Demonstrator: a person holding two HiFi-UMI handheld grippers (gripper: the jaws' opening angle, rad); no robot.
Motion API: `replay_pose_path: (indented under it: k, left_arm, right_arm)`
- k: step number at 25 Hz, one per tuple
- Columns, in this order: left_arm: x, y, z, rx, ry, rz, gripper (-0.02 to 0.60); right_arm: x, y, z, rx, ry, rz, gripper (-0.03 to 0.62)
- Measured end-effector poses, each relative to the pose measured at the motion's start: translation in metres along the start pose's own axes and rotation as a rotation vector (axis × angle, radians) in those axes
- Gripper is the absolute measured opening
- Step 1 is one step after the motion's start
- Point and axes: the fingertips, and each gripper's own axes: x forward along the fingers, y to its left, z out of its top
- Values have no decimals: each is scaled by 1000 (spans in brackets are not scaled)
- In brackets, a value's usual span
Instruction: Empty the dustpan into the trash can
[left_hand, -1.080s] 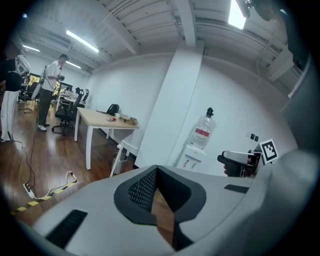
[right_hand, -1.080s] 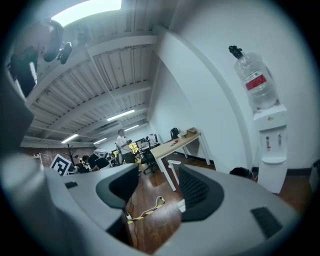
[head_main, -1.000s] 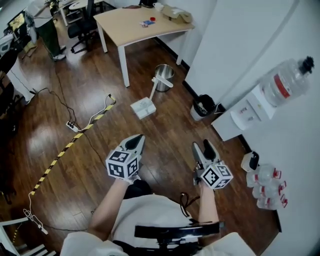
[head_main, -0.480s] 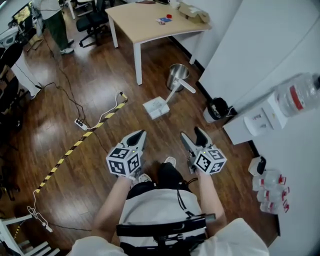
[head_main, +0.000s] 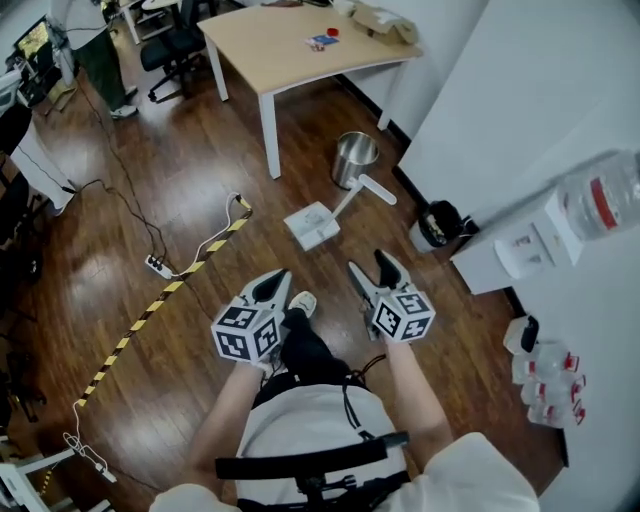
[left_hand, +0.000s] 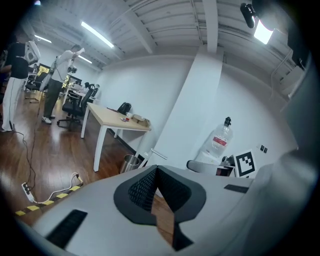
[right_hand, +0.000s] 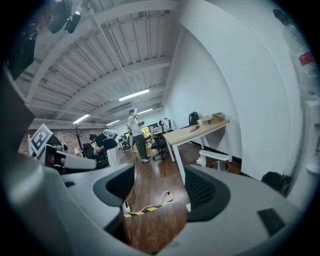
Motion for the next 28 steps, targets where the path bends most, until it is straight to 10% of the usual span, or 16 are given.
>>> replay_pose_path:
  k: [28]
  left_arm:
    - [173, 105, 7, -65, 202, -53, -11]
  right_arm:
    - [238, -199, -37, 28, 44, -393, 344]
